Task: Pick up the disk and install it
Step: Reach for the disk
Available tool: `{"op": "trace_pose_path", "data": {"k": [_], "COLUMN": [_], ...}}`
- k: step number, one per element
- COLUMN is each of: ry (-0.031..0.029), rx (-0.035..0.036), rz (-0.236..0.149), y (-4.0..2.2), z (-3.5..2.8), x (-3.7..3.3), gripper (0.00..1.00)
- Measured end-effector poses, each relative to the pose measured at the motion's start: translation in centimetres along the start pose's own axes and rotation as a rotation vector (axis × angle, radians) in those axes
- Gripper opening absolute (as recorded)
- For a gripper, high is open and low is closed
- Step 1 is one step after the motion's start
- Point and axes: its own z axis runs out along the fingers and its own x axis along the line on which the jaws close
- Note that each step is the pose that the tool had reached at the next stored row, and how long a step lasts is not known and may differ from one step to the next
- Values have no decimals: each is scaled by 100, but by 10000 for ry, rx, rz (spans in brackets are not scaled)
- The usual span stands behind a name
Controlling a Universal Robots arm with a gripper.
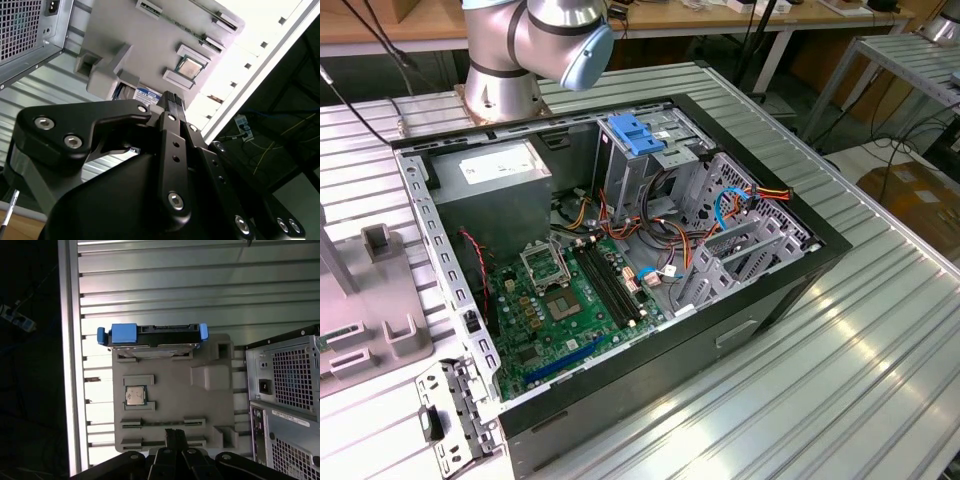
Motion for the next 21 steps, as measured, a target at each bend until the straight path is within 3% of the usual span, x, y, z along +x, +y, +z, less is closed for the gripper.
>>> {"op": "trace_pose_path", "data": {"k": [9,19,20,21], "ry": [-2,-2,38,139], "rx": [31,30,33,53], "rz": [-1,-1,1,5], "y": [199,223,223,223], "z": [71,90,93,97], "x": [24,32,32,32], "gripper": [11,11,11,11]}}
